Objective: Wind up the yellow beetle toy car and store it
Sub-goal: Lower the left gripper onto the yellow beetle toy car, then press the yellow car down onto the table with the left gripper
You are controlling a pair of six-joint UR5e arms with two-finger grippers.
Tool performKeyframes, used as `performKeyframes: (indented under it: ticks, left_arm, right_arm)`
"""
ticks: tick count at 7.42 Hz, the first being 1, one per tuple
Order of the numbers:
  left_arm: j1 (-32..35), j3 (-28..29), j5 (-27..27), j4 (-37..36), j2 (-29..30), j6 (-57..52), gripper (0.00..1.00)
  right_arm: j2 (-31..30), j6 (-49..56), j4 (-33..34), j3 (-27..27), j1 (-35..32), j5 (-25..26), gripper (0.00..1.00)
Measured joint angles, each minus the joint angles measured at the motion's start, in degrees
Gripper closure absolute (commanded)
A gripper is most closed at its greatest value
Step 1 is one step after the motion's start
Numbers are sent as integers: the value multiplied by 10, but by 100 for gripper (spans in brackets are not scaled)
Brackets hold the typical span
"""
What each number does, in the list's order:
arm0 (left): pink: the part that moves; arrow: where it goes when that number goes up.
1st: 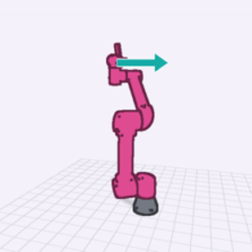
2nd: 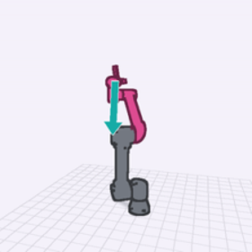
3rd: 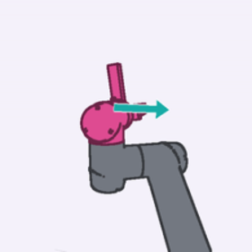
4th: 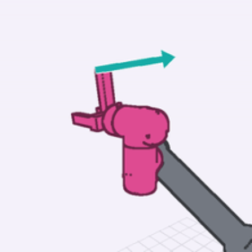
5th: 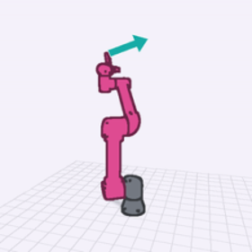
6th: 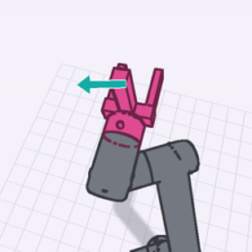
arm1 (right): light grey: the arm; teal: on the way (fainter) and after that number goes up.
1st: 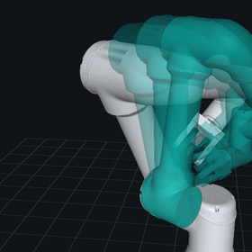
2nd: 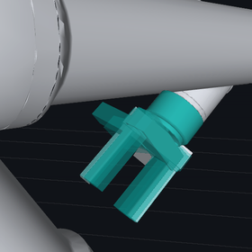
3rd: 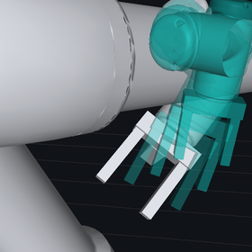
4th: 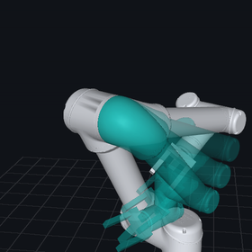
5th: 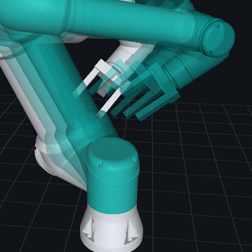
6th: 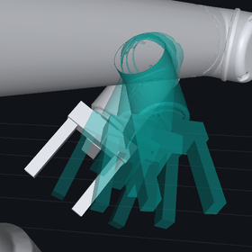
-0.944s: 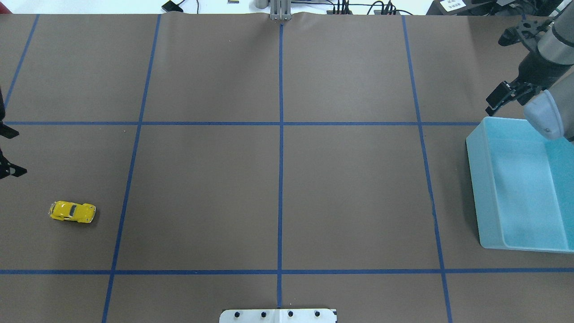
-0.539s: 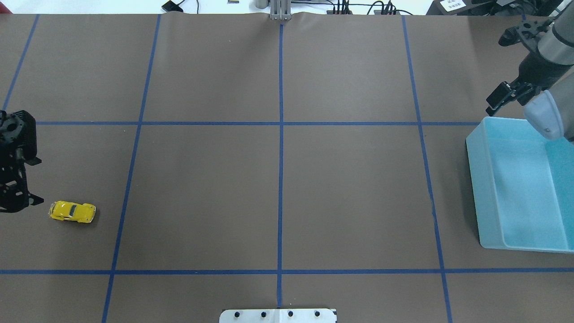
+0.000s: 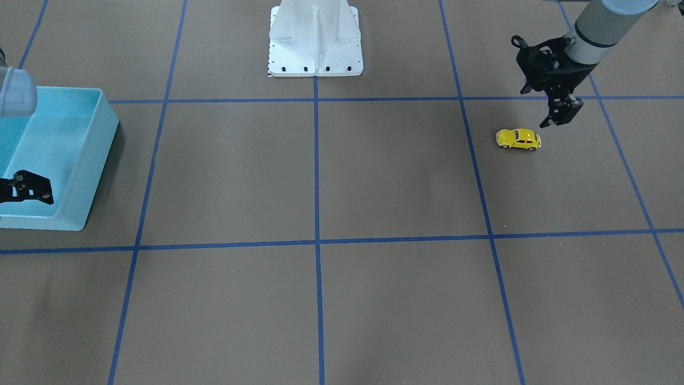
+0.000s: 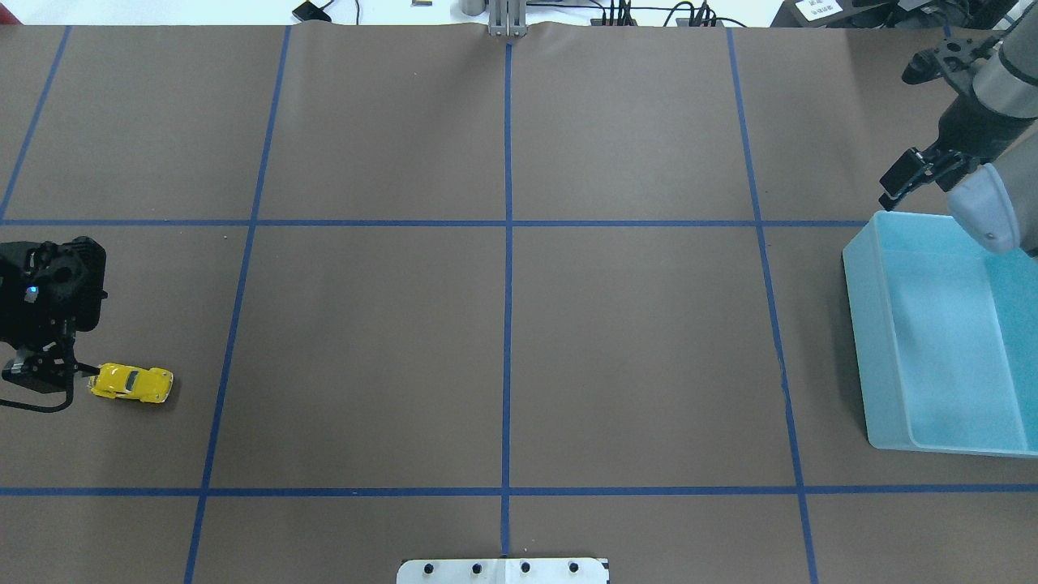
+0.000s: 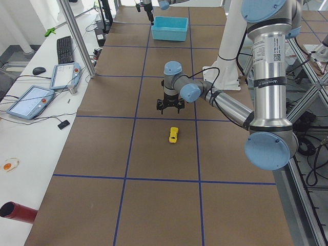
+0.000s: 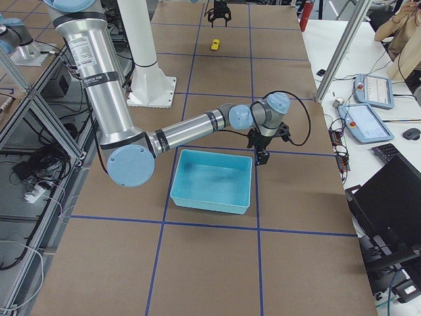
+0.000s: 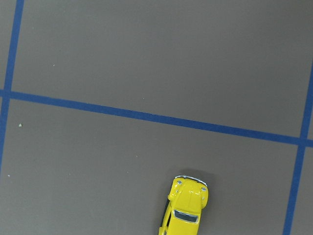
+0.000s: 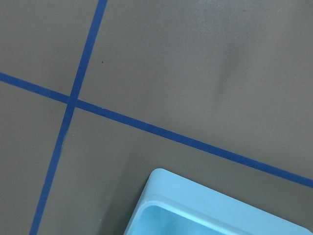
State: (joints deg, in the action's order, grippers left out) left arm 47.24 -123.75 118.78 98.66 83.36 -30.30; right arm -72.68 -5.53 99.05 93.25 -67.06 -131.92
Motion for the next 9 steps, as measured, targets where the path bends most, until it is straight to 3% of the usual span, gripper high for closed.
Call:
performKeyframes:
  ticks: [5, 9]
  left_arm:
    - [-15, 76, -12, 94, -9, -49, 0]
    - [-54, 88, -8, 104, -3, -43, 0]
  right_arm:
    - [0, 0, 0, 0, 0, 0, 0]
    - [0, 0, 0, 0, 0, 0, 0]
